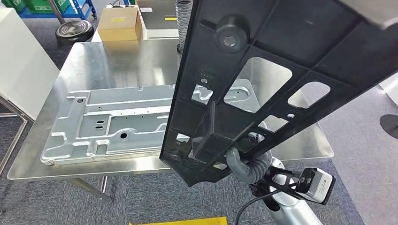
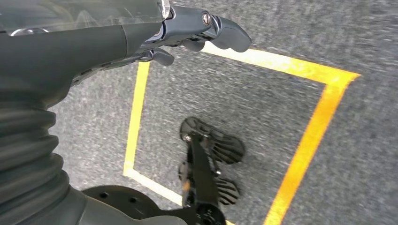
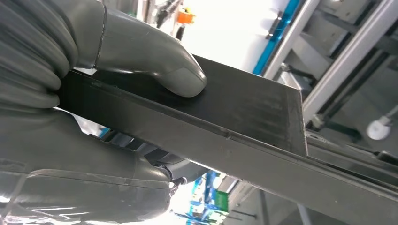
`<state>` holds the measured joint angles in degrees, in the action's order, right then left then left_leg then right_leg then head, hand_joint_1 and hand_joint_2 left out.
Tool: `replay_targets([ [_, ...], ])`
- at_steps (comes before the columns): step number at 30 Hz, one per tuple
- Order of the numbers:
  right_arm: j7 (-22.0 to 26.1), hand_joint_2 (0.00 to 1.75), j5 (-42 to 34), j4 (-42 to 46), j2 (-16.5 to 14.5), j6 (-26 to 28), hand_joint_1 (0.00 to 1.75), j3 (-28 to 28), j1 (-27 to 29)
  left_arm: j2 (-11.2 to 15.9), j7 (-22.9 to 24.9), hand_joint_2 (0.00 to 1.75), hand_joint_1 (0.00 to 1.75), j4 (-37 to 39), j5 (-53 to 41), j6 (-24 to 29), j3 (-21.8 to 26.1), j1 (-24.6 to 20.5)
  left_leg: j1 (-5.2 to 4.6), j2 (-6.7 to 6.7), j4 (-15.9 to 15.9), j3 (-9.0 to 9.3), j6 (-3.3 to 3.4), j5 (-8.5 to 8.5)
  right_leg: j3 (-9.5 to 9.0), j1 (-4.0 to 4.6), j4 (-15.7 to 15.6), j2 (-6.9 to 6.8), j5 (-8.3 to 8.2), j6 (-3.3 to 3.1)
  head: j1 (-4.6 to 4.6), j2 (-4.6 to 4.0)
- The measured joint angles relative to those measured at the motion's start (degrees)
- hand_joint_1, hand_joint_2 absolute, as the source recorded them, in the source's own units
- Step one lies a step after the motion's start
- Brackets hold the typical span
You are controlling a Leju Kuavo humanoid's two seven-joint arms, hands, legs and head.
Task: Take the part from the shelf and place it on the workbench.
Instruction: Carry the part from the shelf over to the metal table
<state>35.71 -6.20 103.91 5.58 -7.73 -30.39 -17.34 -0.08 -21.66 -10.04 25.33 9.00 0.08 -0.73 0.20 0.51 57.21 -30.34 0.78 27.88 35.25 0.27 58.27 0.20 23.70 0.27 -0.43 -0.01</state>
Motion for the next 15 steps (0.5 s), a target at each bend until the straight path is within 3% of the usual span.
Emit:
replay_targets([
  [3,0.00,1.75,0.03,0.46,0.15,-0.01,1.75,0.27,0.22,-0.06,-0.12,1.75,0.00,0.00,0.00,0.05,0.04,-0.10,0.04,-0.11,-0.23,0.34,-0.94,0.61,-0.56,-0.01,-1.22,0.13,0.50,-0.63,-0.11,0.01],
  [5,0.03,1.75,0.11,1.01,0.22,0.00,1.75,0.39,0.37,-0.10,-0.22,1.75,0.00,-0.01,0.01,0.02,0.09,-0.12,0.04,-0.17,1.92,-0.20,-1.46,1.97,-1.62,-0.43,-1.99,0.13,0.68,-1.11,-0.18,0.01],
  [6,0.05,1.75,0.22,1.30,0.23,0.02,1.75,0.44,0.47,-0.11,-0.26,1.75,0.00,-0.02,0.02,0.01,0.13,-0.10,0.12,-0.18,4.91,-1.61,-1.68,3.36,-2.19,-0.57,-2.26,0.06,0.84,-1.31,-0.23,0.01],
  [8,0.08,1.75,0.59,1.65,0.26,0.19,1.75,0.54,0.75,-0.09,-0.29,1.75,0.00,-0.02,-0.01,-0.02,0.18,-0.04,0.30,-0.19,12.90,-6.15,-2.05,6.35,-2.90,-0.57,-2.35,-0.06,1.37,-1.53,-0.27,0.00],
  [9,0.10,1.75,0.82,1.81,0.29,0.38,1.75,0.59,1.01,-0.08,-0.34,1.75,0.00,-0.02,-0.10,-0.03,0.19,-0.01,0.40,-0.19,15.81,-8.20,-2.21,6.84,-3.21,-0.58,-2.32,-0.08,1.68,-1.54,-0.28,0.01],
  [10,0.14,1.75,1.08,1.97,0.33,0.63,1.75,0.64,1.30,-0.07,-0.43,1.75,0.00,-0.02,-0.27,-0.01,0.19,0.07,0.49,-0.20,16.59,-9.28,-2.33,6.05,-3.55,-0.60,-2.27,-0.03,2.00,-1.48,-0.27,0.00],
  [11,0.20,1.75,1.33,2.19,0.37,0.90,1.75,0.68,1.58,-0.07,-0.53,1.75,0.00,-0.02,-0.45,0.04,0.19,0.15,0.58,-0.21,15.07,-9.23,-2.39,4.10,-3.98,-0.63,-2.18,0.04,2.39,-1.39,-0.28,0.01],
  [13,0.29,1.75,1.95,2.73,0.46,1.47,1.75,0.81,2.02,-0.07,-0.68,1.75,0.00,-0.01,-0.64,0.35,0.19,0.30,0.72,-0.23,7.41,-6.53,-2.34,-1.06,-4.92,-0.65,-1.86,0.19,3.37,-0.98,-0.25,0.01],
  [15,0.23,1.75,2.72,3.33,0.52,2.09,1.75,1.05,2.32,-0.07,-0.67,1.75,0.00,0.00,-0.58,0.69,0.21,0.25,0.63,-0.18,1.84,-4.25,-1.90,-3.37,-5.32,-0.51,-1.41,0.29,4.20,-0.37,-0.24,0.01],
])
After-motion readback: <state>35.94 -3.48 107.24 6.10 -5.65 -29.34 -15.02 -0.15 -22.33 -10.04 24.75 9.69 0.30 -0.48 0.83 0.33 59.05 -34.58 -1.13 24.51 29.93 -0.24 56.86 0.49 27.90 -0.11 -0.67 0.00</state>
